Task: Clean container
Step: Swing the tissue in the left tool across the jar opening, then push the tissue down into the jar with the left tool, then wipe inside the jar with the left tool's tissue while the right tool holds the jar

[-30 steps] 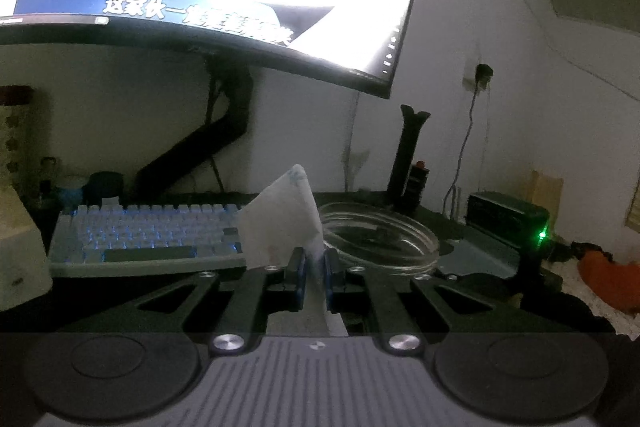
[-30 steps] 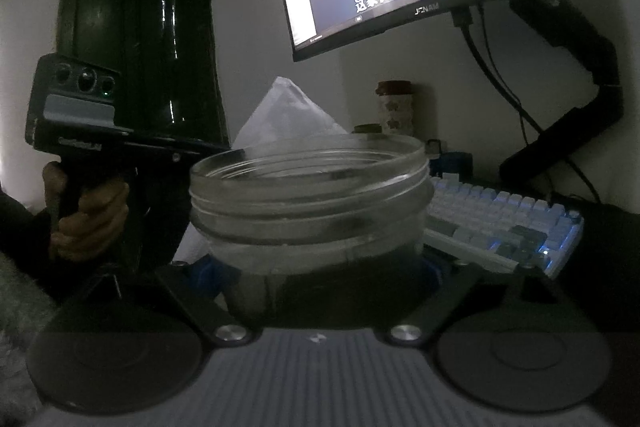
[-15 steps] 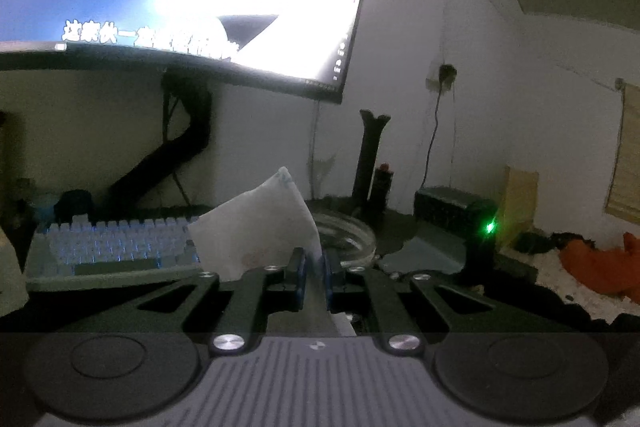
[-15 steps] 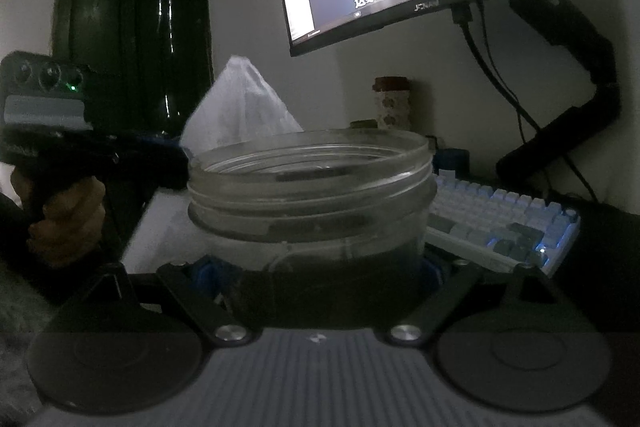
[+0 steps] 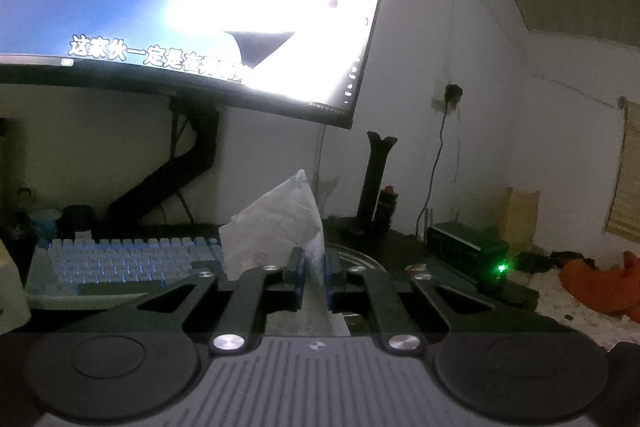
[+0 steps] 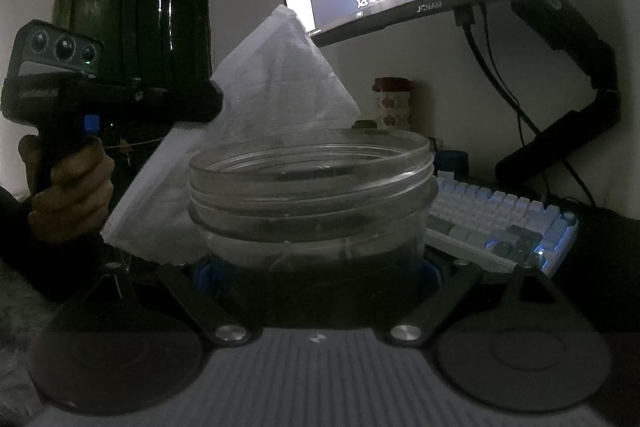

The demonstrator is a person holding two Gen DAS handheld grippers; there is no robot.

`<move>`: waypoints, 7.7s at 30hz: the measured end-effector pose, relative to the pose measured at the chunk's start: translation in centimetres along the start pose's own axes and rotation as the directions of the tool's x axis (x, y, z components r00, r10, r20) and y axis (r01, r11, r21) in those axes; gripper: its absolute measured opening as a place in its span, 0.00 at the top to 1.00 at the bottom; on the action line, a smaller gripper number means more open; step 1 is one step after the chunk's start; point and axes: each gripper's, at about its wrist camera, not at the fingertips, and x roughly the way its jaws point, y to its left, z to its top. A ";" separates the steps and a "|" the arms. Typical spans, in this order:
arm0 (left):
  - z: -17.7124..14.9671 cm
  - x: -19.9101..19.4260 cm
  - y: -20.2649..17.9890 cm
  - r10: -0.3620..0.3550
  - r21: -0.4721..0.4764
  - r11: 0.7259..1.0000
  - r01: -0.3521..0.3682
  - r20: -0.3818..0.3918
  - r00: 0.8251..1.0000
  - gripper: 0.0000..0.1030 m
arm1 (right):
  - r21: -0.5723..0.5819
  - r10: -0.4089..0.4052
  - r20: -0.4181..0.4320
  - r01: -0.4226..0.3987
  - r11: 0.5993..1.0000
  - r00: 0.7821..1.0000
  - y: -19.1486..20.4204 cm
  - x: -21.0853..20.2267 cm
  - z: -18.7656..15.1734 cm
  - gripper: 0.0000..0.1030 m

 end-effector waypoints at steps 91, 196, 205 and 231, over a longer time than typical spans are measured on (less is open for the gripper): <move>-5.2 2.8 11.4 -0.310 -0.586 0.786 0.197 -0.099 0.946 0.98 | -0.027 -0.026 0.049 0.028 0.999 0.998 0.1 -1.5 0.4 0.05; -5.2 3.9 8.1 -0.177 -0.397 0.915 0.067 -0.247 0.953 0.97 | 0.006 0.006 0.024 -0.006 1.000 1.000 -0.3 -1.3 0.7 0.10; -5.8 4.4 8.2 -0.166 -0.395 0.917 0.049 -0.267 0.949 0.97 | 0.004 0.003 0.012 -0.003 1.000 1.000 -0.4 -1.0 0.6 0.10; -5.2 3.7 8.2 -0.184 -0.416 0.907 0.061 -0.263 0.947 0.97 | 0.013 -0.001 -0.007 0.001 1.000 1.000 -0.3 -0.8 0.4 0.09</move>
